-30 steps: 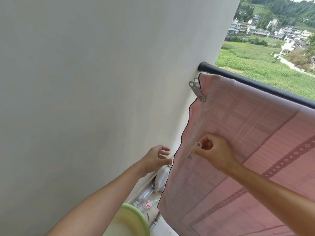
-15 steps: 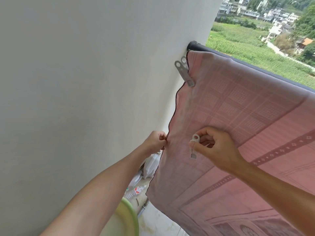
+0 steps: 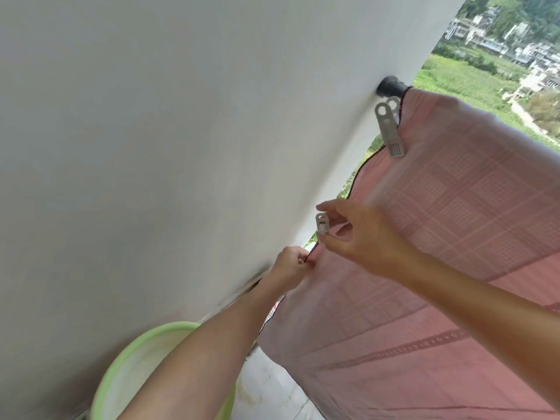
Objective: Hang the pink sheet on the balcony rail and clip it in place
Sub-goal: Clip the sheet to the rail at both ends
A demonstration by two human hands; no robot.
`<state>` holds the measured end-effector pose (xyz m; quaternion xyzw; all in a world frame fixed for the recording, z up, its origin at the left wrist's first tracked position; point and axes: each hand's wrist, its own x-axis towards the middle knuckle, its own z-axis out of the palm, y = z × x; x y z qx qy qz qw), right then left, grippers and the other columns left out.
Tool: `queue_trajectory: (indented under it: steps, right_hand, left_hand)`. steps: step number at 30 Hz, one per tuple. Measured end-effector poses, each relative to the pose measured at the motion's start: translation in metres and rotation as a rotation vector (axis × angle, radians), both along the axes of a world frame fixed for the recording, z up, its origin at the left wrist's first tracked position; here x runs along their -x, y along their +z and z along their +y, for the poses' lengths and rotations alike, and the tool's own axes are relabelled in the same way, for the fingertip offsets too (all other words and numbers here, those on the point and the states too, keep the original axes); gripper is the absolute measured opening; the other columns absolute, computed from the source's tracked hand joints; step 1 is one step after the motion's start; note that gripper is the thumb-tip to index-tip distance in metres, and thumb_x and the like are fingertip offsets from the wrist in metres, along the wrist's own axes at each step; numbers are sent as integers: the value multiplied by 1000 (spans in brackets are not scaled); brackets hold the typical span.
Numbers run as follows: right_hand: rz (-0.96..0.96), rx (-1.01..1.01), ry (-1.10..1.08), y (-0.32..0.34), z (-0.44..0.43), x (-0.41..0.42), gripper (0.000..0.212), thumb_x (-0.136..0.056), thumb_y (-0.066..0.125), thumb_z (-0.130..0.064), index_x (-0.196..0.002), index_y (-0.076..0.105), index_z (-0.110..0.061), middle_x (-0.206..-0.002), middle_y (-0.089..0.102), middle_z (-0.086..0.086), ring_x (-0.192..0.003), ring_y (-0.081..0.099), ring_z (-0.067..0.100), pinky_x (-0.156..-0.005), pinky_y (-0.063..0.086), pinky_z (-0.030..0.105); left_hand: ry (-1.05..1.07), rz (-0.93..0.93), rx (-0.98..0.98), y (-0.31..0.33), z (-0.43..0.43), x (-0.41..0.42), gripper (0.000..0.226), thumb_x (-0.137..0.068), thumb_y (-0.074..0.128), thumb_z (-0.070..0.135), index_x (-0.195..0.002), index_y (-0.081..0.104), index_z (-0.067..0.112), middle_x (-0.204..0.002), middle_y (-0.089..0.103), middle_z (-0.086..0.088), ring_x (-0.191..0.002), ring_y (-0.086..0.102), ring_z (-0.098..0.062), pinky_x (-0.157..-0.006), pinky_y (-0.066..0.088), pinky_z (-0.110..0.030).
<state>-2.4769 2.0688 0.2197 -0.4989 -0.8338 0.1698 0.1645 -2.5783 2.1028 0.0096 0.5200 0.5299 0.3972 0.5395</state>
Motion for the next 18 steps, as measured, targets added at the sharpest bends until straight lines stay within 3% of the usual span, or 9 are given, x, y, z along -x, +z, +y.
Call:
queue_trajectory:
  steps: [4, 7, 9, 11, 13, 18]
  right_hand:
    - [-310, -89, 96, -13, 15, 21, 30, -87, 65, -41, -115, 62, -30, -104, 68, -16, -92, 63, 5, -79, 52, 32]
    - [-422, -122, 107, -16, 24, 27, 28, -89, 62, -42, -114, 60, -29, -102, 69, -14, -94, 63, 13, -78, 52, 35]
    - [-472, -122, 88, -18, 30, 28, 28, -89, 61, -42, -113, 60, -29, -100, 69, -13, -94, 62, 15, -80, 51, 36]
    - [-498, -101, 88, -20, 34, 29, 26, -88, 62, -41, -111, 61, -29, -99, 69, -12, -94, 62, 14, -81, 51, 36]
    - [-468, -57, 115, -26, 38, 31, 21, -86, 66, -36, -105, 64, -28, -97, 68, -12, -89, 64, 9, -79, 52, 35]
    - [-362, 233, 87, -51, 50, 42, 21, -72, 80, -18, -93, 74, -21, -82, 74, -9, -77, 69, 0, -78, 57, 27]
  left_hand:
    - [139, -96, -6, -10, -8, -11, 31, -75, 46, 29, -77, 56, 0, -67, 50, -3, -62, 44, -14, -59, 35, -32]
    - [110, -68, 12, -14, -13, -12, 9, -78, 50, 18, -69, 49, 15, -56, 44, 9, -51, 36, -5, -58, 29, -28]
    - [73, -6, -6, -26, -16, -6, 20, -76, 53, 7, -65, 41, 19, -58, 37, 6, -48, 30, -3, -59, 23, -24]
    - [46, 68, -20, -34, -19, 0, 21, -75, 56, 3, -61, 43, 12, -63, 34, -4, -47, 28, -5, -51, 18, -21]
    - [55, 99, -5, -41, -20, 5, 20, -77, 57, 6, -58, 52, 5, -63, 39, -7, -46, 34, -6, -44, 25, -20]
    - [282, 5, -17, -55, -27, 6, 33, -79, 63, 30, -57, 58, 5, -58, 38, -3, -55, 31, -7, -46, 25, -22]
